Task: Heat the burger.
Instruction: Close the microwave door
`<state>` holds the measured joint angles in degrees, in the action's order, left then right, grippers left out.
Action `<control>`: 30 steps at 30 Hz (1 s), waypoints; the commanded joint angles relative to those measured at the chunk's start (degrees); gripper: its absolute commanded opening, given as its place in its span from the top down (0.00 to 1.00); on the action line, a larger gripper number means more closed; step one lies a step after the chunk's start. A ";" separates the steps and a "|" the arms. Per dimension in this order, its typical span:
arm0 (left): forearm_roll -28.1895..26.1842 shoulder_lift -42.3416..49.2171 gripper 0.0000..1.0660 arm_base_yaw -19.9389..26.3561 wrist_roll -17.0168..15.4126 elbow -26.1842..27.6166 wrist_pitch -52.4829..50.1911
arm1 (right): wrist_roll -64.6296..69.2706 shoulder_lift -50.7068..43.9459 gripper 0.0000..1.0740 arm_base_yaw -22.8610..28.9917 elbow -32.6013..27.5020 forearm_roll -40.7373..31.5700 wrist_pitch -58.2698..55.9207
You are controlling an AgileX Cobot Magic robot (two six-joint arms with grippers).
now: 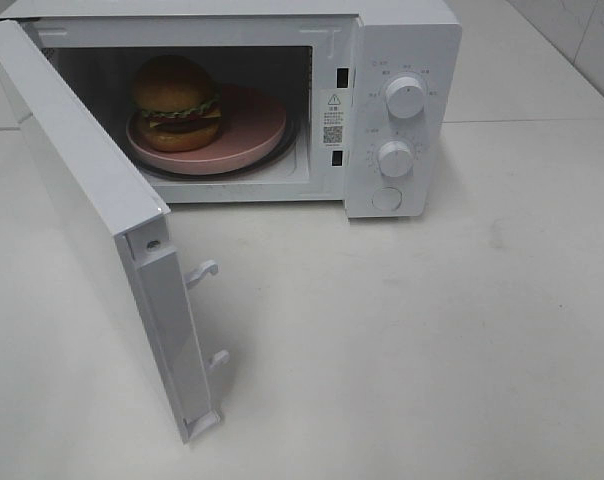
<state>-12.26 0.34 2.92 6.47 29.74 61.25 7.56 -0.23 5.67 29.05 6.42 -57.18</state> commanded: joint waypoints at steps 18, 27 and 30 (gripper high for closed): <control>-2.06 -3.38 0.14 0.17 -0.11 1.38 -4.35 | -0.40 -1.78 0.30 -0.40 -0.11 -0.11 0.11; -2.64 -13.24 0.41 0.11 -0.11 1.20 -10.83 | -0.40 -1.78 0.30 -0.40 -0.11 -0.11 0.11; -2.64 -16.84 0.55 0.11 -0.11 1.20 -12.95 | -0.40 -1.78 0.30 -0.40 -0.11 -0.11 0.11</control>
<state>-14.21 -15.93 2.92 6.47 30.71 49.90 7.56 -0.23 5.67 29.05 6.42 -57.18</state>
